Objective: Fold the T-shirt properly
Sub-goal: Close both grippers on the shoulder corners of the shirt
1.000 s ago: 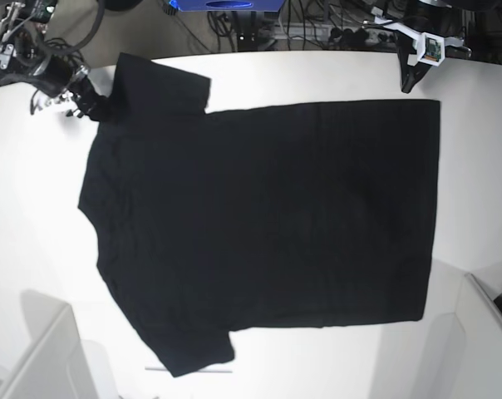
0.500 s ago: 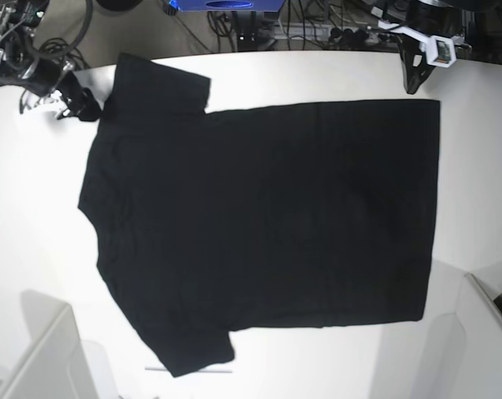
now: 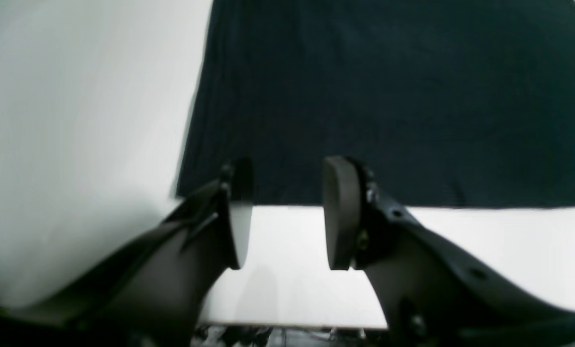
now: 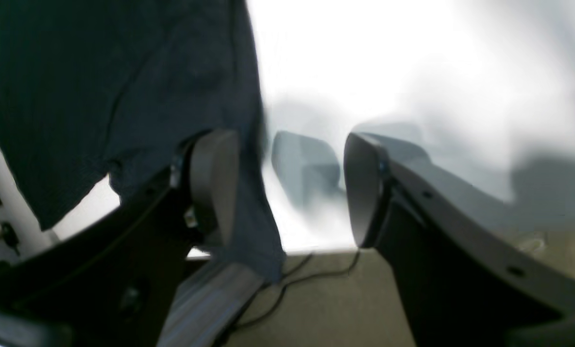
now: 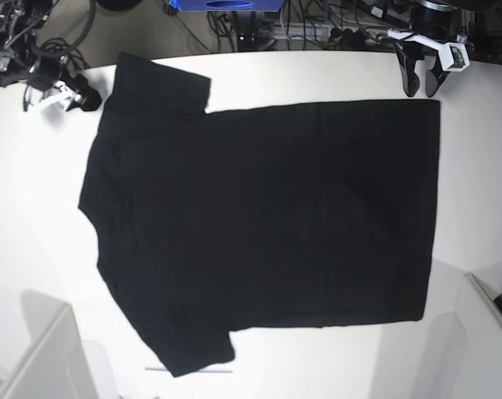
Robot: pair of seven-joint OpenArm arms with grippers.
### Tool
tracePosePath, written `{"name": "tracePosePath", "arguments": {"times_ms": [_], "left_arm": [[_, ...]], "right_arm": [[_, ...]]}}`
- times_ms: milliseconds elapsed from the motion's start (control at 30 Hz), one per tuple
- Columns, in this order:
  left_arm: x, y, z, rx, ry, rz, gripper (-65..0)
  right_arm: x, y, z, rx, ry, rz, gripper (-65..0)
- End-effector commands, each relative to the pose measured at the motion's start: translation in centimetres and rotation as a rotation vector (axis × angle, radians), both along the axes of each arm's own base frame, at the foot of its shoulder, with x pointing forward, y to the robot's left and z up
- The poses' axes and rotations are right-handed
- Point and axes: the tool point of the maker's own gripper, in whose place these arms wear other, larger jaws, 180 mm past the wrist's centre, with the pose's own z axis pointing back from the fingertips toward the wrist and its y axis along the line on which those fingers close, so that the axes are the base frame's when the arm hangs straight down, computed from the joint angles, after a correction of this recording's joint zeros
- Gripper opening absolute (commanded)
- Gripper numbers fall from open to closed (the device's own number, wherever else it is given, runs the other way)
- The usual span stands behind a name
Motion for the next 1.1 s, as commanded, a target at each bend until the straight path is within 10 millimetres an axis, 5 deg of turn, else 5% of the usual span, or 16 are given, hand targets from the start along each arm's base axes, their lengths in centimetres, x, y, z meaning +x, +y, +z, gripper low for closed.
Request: {"name": "tracePosePath", "arguments": {"times_ms": [0, 167, 367, 567, 700, 967, 1067], "left_arm": [[0.3, 0.2, 0.7, -0.007, -0.032, 0.005, -40.6], [-0.3, 0.5, -0.4, -0.208, -0.022, 0.07, -40.5], [-0.6, 2.7, -0.7, -0.243, -0.019, 0.139, -39.5], [-0.7, 3.0, -0.9, -0.282, -0.023, 0.178, -23.0], [-0.2, 3.7, -0.9, -0.328, -0.038, 0.22, -21.4], [0.6, 6.9, -3.2, -0.453, 0.09, 0.289, -21.6], [1.0, 7.3, -2.9, -0.498, 0.081, 0.273, -21.7]], "right_arm": [[-0.4, -0.3, -0.2, -0.027, 0.019, 0.025, -31.5], [-0.7, 1.9, -1.0, -0.009, 0.035, 0.086, -31.5], [-1.0, 3.4, -1.5, 0.019, 0.051, 0.109, -31.7], [-1.2, 5.6, -2.0, 0.05, 0.061, 0.161, -31.7], [-1.2, 5.6, -2.0, 0.05, 0.061, 0.159, -32.6], [-1.2, 5.5, -2.0, 0.05, 0.062, 0.157, -63.6], [-1.2, 5.5, -2.0, 0.051, 0.063, 0.157, -65.0]]}}
